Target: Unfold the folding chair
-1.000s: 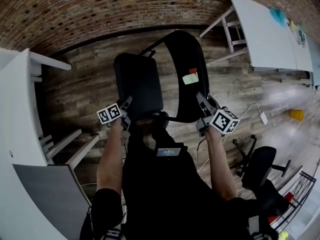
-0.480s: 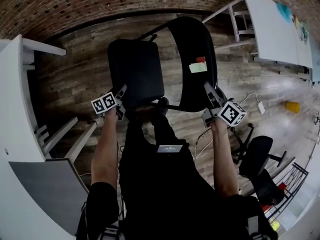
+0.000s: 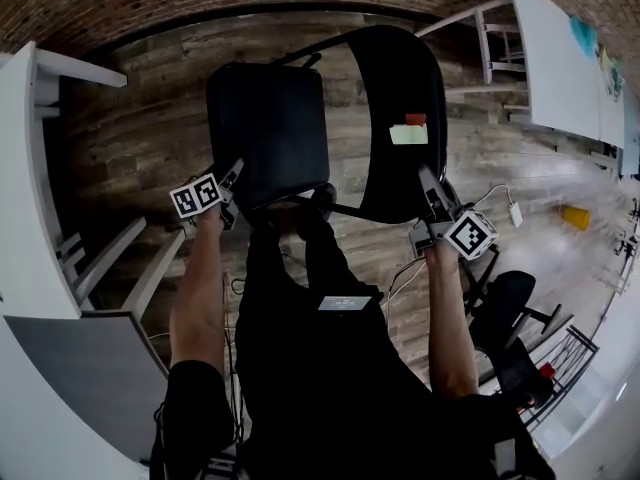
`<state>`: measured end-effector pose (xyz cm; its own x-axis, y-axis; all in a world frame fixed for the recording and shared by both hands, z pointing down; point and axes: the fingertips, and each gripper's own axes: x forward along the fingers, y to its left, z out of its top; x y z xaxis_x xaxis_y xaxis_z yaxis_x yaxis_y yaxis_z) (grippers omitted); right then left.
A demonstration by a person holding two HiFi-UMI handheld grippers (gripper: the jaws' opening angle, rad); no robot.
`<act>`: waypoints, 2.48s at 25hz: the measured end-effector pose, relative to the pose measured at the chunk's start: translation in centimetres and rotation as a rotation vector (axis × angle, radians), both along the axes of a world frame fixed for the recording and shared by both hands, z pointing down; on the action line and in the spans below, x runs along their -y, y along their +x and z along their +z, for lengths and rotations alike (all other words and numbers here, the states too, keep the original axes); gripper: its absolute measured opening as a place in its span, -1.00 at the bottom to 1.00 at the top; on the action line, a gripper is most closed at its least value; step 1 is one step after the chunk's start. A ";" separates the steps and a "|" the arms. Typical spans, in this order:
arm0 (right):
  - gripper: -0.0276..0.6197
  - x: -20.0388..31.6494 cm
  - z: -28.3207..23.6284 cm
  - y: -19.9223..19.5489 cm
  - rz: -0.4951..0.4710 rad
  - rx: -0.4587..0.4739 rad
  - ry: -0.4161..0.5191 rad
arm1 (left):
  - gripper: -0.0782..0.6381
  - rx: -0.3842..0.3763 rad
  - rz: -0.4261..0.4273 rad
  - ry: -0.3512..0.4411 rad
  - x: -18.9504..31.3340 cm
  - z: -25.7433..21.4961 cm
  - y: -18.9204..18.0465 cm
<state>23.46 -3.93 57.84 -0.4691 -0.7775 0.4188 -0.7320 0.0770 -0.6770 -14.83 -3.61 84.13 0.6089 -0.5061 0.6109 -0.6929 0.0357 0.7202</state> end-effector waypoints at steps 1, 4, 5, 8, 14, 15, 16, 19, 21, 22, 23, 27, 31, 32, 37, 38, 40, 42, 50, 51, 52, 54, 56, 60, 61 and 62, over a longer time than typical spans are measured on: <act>-0.63 0.0 0.0 0.0 -0.001 0.001 0.003 | -0.07 0.003 0.001 0.000 0.0 0.2 -0.2; -0.63 0.1 -0.3 -0.2 -0.011 0.000 0.017 | -0.04 0.015 0.004 0.000 -0.2 0.6 -0.7; -0.63 0.1 -0.3 -0.2 -0.012 0.004 0.019 | -0.04 0.020 0.004 0.001 -0.2 0.8 -0.8; -0.63 0.0 0.0 0.0 -0.015 0.014 0.024 | 0.00 0.041 0.002 -0.001 -0.4 1.4 -1.2; -0.62 0.3 1.5 1.7 -0.002 0.015 0.013 | 0.04 0.056 0.001 -0.023 -0.4 2.6 -2.0; -0.62 0.4 1.6 1.8 -0.004 0.021 0.016 | 0.04 0.059 0.001 -0.025 -0.3 2.7 -2.0; -0.62 0.4 1.7 1.8 -0.007 0.027 0.019 | 0.04 0.066 0.000 -0.025 -0.3 2.8 -2.1; -0.62 0.2 1.8 1.5 -0.016 0.039 0.023 | 0.06 0.093 -0.011 -0.028 -0.6 3.1 -2.6; -0.62 0.2 1.8 1.3 -0.019 0.050 0.025 | 0.09 0.113 -0.019 -0.027 -0.8 3.2 -2.9; -0.62 0.2 1.9 1.4 -0.016 0.051 0.022 | 0.09 0.121 -0.022 -0.026 -0.8 3.2 -3.1; -0.62 0.1 2.1 1.6 -0.012 0.050 0.018 | 0.10 0.129 -0.025 -0.024 -0.8 3.3 -3.2; -0.62 0.2 2.8 2.6 0.000 0.056 0.012 | 0.12 0.154 -0.036 -0.012 -0.5 3.4 -3.3; -0.62 0.3 3.3 3.2 -0.001 0.071 0.012 | 0.13 0.180 -0.043 -0.005 -0.6 3.4 -3.3; -0.62 0.3 3.3 3.2 -0.003 0.075 0.015 | 0.13 0.188 -0.045 -0.003 -0.6 3.4 -3.4; -0.62 0.2 4.2 3.1 0.002 0.091 0.014 | 0.14 0.242 -0.071 -0.010 -0.7 3.5 -4.9; -0.62 0.1 4.3 3.1 0.005 0.092 0.011 | 0.15 0.247 -0.075 -0.019 -0.8 3.5 -5.0; -0.62 0.1 4.4 3.3 0.004 0.098 0.012 | 0.14 0.267 -0.084 -0.031 -0.7 3.4 -5.4; -0.62 0.0 5.1 3.2 0.011 0.116 0.007 | 0.13 0.295 -0.131 -0.020 -0.4 2.9 -6.6; -0.63 -1.1 7.9 -3.1 -0.050 0.209 -0.024 | 0.13 0.269 -0.089 0.075 1.1 0.2 -6.5; -0.63 -1.2 7.9 -4.2 -0.067 0.214 -0.027 | 0.13 0.251 -0.081 0.080 1.0 -0.1 -5.8; -0.63 -1.3 7.9 -4.9 -0.074 0.222 -0.031 | 0.13 0.233 -0.065 0.083 0.7 -0.4 -4.6; -0.61 -1.5 8.0 -5.0 -0.059 0.245 -0.037 | 0.13 0.194 -0.002 0.094 0.1 -1.2 -0.7; -0.60 -1.3 7.6 -4.9 -0.045 0.253 -0.027 | 0.13 0.138 0.072 0.116 -0.5 -2.5 3.8; -0.60 -1.2 7.4 -5.3 -0.042 0.249 -0.023 | 0.13 -0.046 0.201 0.154 -2.2 -6.1 12.1; -0.60 -1.1 7.3 -5.4 -0.047 0.245 -0.020 | 0.13 -0.119 0.221 0.157 -2.5 -7.3 14.1; -0.60 -1.1 7.3 -5.4 -0.050 0.243 -0.020 | 0.13 -0.195 0.235 0.157 -2.7 -8.6 16.0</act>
<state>18.11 -2.85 65.10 -0.5954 -0.7434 0.3046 -0.5433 0.0934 -0.8343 1.22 -0.96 75.54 0.8178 -0.4169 0.3968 -0.5175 -0.2307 0.8240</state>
